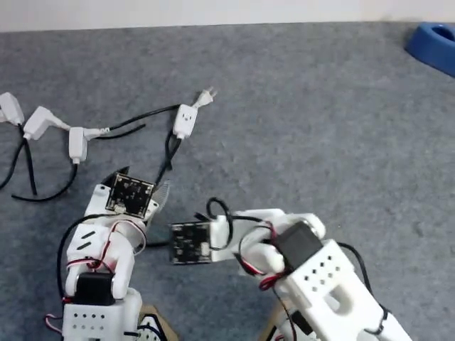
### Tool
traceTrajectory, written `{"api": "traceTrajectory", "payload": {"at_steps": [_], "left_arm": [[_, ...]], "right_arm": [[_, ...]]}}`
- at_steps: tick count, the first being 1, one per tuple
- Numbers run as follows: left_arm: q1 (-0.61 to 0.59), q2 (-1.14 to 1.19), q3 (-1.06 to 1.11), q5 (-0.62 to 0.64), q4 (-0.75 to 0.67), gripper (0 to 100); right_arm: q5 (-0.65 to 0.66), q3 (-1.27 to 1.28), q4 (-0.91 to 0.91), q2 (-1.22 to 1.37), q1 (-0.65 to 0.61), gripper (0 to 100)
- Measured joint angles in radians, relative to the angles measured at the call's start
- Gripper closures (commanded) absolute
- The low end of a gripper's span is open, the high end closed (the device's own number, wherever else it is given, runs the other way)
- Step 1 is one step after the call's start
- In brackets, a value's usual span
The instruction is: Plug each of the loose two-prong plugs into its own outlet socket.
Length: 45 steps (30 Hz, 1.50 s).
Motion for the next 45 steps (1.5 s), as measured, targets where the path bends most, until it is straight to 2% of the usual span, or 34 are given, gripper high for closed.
{"api": "traceTrajectory", "payload": {"at_steps": [11, 28, 35, 45], "left_arm": [[-0.002, 0.000, 0.028, 0.000, -0.028, 72], [-0.002, 0.000, 0.029, 0.000, -0.029, 72], [-0.002, 0.000, 0.029, 0.000, -0.029, 72], [-0.003, 0.000, 0.029, 0.000, -0.029, 72]], "right_arm": [[0.006, -0.232, -0.052, 0.400, -0.075, 99.2], [0.144, -0.186, -0.095, 0.414, -0.091, 99.2], [0.153, -0.141, -0.173, 0.414, -0.061, 99.1], [0.193, -0.086, -0.184, 0.414, -0.046, 99.1]]}}
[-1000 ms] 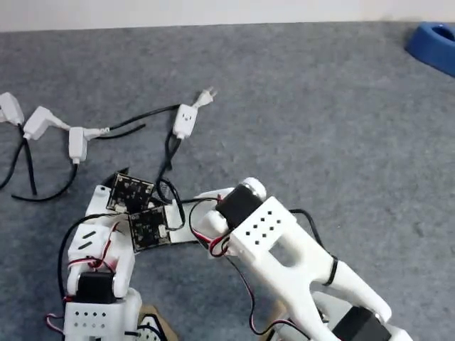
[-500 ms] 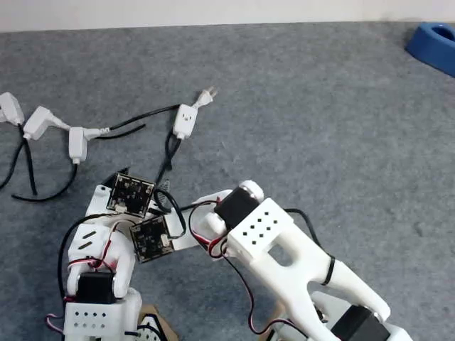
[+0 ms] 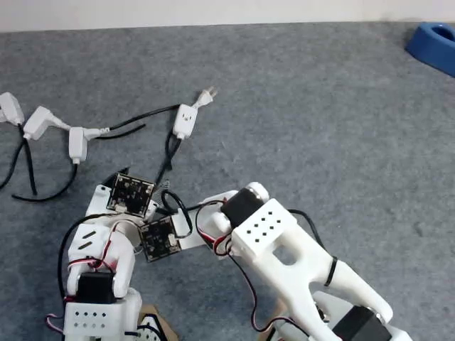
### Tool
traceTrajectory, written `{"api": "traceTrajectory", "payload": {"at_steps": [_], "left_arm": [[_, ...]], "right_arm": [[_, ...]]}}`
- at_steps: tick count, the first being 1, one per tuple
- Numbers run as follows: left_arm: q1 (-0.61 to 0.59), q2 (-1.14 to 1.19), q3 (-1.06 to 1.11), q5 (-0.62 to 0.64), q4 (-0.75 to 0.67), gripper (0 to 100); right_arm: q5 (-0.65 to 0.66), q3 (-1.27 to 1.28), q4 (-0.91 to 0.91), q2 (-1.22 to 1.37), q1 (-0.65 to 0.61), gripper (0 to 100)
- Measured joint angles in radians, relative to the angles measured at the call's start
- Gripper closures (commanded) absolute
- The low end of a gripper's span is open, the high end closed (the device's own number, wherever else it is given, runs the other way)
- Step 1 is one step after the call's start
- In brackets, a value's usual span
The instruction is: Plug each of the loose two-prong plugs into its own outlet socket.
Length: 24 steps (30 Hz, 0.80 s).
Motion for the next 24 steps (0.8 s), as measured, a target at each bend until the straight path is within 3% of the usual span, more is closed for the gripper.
{"api": "traceTrajectory", "payload": {"at_steps": [11, 19, 24], "left_arm": [[-0.054, 0.000, 0.000, 0.000, 0.000, 73], [-0.227, 0.000, -0.048, 0.075, 0.000, 72], [-0.245, 0.000, -0.052, 0.078, 0.000, 72]], "right_arm": [[0.003, 0.021, -0.017, -0.008, 0.000, 99.1], [-0.012, 0.118, -0.147, -0.037, -0.002, 99.1], [-0.017, 0.118, -0.158, -0.029, 0.012, 99.1]]}}
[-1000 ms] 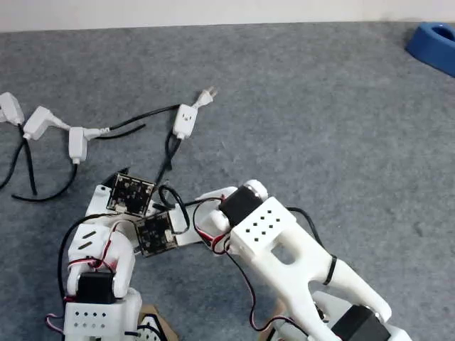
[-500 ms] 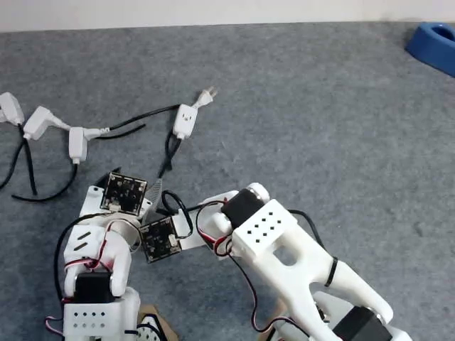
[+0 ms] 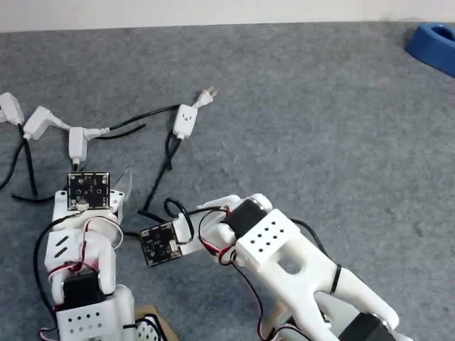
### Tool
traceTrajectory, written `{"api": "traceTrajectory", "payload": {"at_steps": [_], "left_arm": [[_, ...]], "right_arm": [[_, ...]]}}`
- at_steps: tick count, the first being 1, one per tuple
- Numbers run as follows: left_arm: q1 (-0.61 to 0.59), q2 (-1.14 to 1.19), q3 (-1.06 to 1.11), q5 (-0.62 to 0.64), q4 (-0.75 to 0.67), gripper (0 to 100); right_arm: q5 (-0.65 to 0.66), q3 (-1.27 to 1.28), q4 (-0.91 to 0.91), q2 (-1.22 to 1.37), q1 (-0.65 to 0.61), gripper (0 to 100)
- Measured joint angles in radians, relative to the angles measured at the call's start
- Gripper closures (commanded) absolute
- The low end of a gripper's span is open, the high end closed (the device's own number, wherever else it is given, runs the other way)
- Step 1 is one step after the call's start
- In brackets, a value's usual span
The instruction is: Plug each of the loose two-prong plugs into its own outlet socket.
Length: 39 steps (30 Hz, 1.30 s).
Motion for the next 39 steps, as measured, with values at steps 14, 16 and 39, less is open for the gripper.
{"api": "traceTrajectory", "payload": {"at_steps": [14, 16, 39], "left_arm": [[0.000, 0.000, 0.000, 0.000, 0.000, 72], [0.000, 0.000, 0.000, 0.000, 0.000, 72], [0.000, 0.000, -0.018, 0.000, 0.000, 72]], "right_arm": [[0.000, 0.012, -0.009, 0.002, 0.216, 99.1], [-0.011, 0.015, -0.011, 0.002, 0.239, 99.1], [-0.482, 0.245, -0.229, -0.005, 0.431, 99.1]]}}
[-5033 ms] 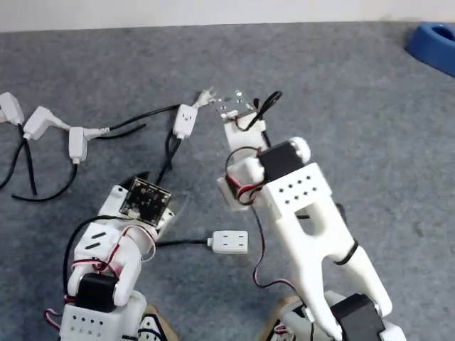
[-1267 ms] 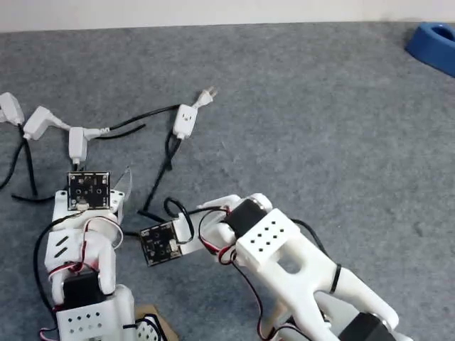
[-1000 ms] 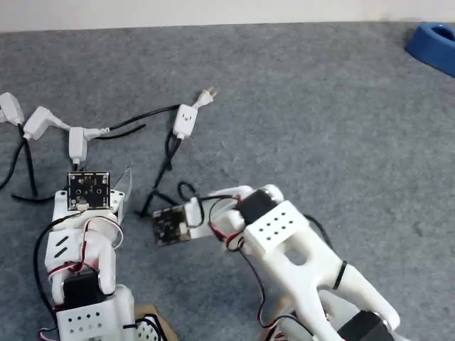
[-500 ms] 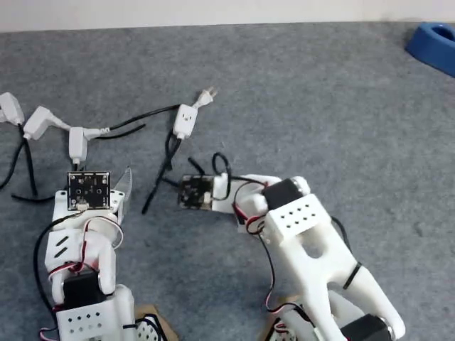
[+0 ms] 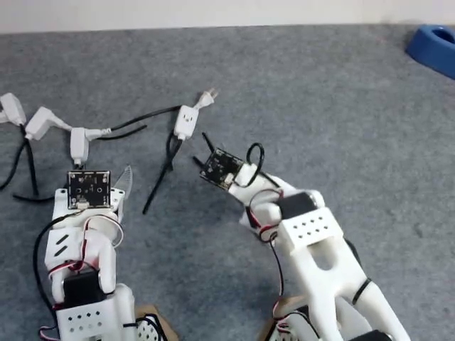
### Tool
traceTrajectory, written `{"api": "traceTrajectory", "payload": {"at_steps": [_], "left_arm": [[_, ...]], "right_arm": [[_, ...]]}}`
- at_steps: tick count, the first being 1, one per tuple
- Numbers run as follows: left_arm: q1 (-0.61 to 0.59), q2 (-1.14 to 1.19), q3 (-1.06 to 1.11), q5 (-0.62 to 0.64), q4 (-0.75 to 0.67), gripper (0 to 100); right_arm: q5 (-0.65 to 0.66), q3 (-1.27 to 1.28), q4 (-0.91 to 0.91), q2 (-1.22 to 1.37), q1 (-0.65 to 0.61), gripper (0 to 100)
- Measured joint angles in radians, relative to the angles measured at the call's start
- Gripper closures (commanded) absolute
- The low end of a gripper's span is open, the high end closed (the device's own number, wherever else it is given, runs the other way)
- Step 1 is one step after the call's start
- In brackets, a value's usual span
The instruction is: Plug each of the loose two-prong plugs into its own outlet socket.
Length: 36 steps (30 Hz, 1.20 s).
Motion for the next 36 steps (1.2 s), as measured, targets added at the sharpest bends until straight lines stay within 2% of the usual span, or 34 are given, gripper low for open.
{"api": "traceTrajectory", "payload": {"at_steps": [6, 13, 22, 26, 30, 32, 36], "left_arm": [[0.000, 0.000, 0.000, 0.000, 0.000, 72], [0.000, 0.000, 0.000, 0.000, 0.000, 72], [0.000, 0.000, 0.000, 0.000, 0.000, 72], [0.008, 0.000, 0.000, 0.000, 0.000, 72], [0.020, 0.000, 0.000, 0.000, 0.000, 72], [0.021, 0.000, 0.000, 0.000, 0.000, 72], [0.021, 0.000, 0.000, 0.000, 0.000, 72]], "right_arm": [[-0.015, 0.087, -0.060, 0.000, 0.009, 99.1], [-0.011, 0.133, -0.055, 0.017, 0.150, 99.1], [0.026, 0.110, -0.046, 0.018, 0.164, 99.1], [-0.049, -0.051, 0.072, 0.020, 0.169, 99.1], [-0.241, -0.278, 0.190, 0.020, 0.169, 99.1], [-0.316, -0.330, 0.201, 0.020, 0.169, 99.1], [-0.353, -0.287, 0.117, -0.043, 0.180, 99.1]]}}
